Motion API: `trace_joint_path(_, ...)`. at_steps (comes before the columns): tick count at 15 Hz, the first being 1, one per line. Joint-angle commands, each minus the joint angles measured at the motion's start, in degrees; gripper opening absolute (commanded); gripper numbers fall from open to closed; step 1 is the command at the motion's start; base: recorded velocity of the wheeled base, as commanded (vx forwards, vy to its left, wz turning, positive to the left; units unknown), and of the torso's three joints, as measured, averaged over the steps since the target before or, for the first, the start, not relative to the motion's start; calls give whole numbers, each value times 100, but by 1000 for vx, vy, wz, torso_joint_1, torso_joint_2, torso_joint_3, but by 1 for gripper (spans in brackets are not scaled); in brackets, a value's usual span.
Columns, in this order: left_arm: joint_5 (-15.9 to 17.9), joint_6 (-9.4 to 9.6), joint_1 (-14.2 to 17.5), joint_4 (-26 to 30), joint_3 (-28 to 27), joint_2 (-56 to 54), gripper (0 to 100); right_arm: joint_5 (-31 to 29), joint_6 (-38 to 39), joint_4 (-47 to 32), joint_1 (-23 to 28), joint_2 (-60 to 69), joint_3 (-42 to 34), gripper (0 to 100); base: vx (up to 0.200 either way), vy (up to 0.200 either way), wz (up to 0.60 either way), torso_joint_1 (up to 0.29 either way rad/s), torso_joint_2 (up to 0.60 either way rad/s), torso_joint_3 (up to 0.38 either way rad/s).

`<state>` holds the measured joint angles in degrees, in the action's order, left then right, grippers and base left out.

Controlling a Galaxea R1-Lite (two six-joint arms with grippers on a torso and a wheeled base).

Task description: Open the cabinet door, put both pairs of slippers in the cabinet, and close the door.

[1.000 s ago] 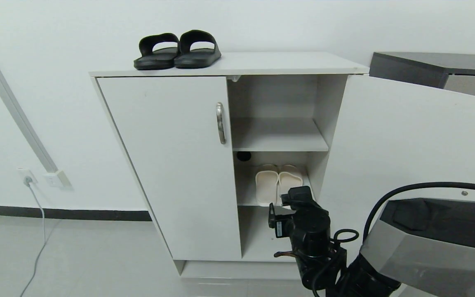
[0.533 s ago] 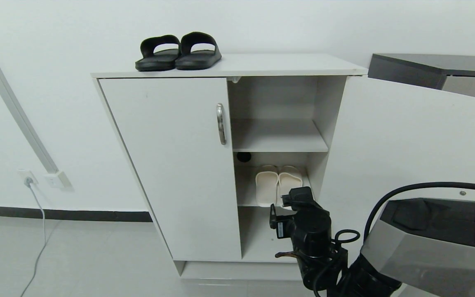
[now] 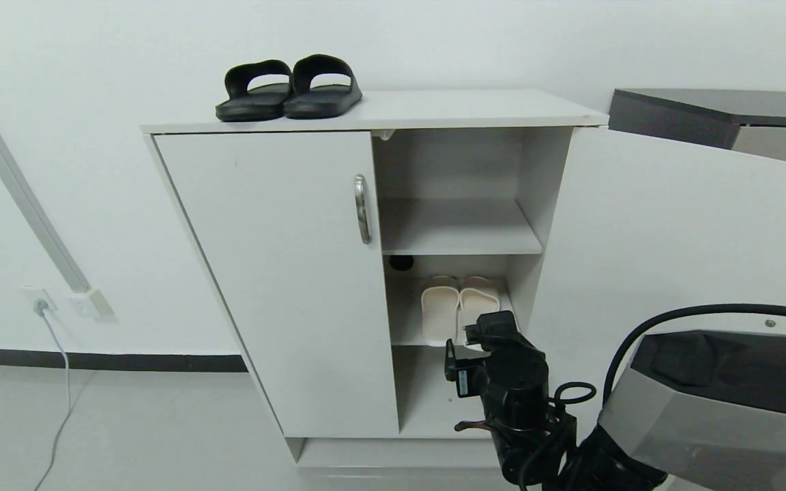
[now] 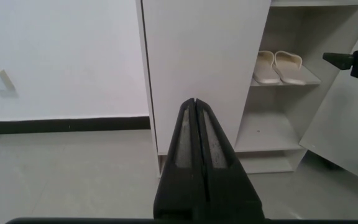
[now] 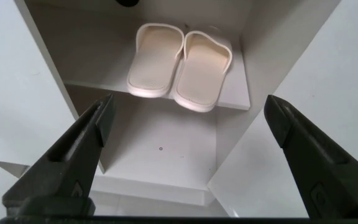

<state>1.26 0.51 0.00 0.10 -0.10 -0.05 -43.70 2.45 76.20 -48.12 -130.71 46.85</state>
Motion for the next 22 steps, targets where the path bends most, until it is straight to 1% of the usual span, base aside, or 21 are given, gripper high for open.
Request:
trace_joint_path(1, -3, 2, 0, -1, 1, 5, 0, 2, 1, -9, -5, -16, 0, 100, 0, 200, 0, 12, 2, -2)
trace_joint_path(18, -3, -7, 0, -1, 1, 5, 0, 2, 1, 88, 22, -7, -53, 100, 0, 200, 0, 3, 2, 3)
trace_joint_path(22, -3, -7, 0, -1, 1, 5, 0, 46, -113, 360, 48, -7, -71, 100, 0, 0, 0, 0, 0, 0)
